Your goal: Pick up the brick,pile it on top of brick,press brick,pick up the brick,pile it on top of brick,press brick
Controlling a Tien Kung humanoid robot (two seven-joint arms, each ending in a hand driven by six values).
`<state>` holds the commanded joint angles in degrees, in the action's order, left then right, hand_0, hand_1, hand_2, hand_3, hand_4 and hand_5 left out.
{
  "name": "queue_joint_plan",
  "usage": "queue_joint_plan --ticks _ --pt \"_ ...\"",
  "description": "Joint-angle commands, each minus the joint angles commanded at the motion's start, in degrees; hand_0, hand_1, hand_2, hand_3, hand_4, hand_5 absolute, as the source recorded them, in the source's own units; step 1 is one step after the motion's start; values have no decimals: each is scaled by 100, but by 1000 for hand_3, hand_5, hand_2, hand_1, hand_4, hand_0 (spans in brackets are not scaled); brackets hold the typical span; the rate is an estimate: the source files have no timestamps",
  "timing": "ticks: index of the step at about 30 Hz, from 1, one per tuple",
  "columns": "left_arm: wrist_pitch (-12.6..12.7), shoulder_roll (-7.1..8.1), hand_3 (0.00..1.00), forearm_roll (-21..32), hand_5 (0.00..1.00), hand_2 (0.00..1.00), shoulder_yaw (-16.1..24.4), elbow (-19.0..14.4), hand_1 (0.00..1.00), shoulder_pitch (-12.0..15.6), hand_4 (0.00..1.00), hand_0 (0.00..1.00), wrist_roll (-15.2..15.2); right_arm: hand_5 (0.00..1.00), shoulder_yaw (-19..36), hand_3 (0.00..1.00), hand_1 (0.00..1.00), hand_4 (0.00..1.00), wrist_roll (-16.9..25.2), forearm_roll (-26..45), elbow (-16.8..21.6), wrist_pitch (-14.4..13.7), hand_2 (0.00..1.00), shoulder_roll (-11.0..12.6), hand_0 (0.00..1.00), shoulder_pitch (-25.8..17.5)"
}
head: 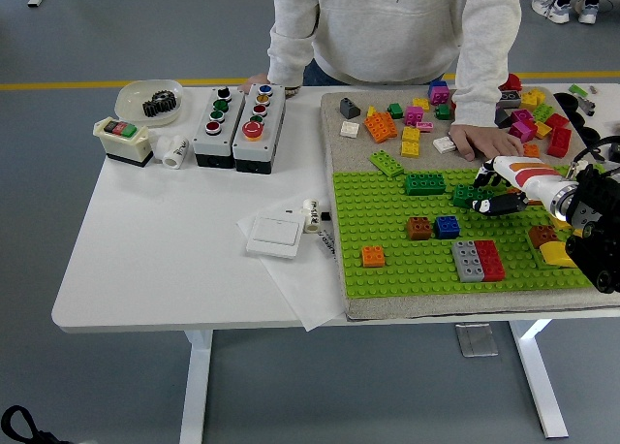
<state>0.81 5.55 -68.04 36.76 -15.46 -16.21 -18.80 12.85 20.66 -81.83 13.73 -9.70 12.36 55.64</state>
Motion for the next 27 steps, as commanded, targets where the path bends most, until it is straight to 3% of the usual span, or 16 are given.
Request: queue_joint_plan --ticks 18,19,24,25,27 --pt "9 -5 596 1 597 763 -3 5 761 -11 661 777 5 510 93 583 631 742 10 -137 4 23 651 -1 603 -18" --pt "10 -6 596 2 596 762 -3 6 761 -13 660 778 7 506 104 583 617 735 17 -168 4 21 641 -2 565 -20" --pt "18 -10 596 9 596 762 -5 10 761 -20 660 778 13 506 144 583 617 735 33 -276 3 -7 641 -4 565 -20" --pt "18 -10 596 8 595 763 -4 10 761 -21 660 778 13 511 148 574 592 728 37 -294 4 -14 621 -8 470 -18" --pt "18 -11 596 8 595 763 -4 10 761 -22 660 778 12 511 151 574 592 728 45 -310 6 -26 621 -12 470 -16"
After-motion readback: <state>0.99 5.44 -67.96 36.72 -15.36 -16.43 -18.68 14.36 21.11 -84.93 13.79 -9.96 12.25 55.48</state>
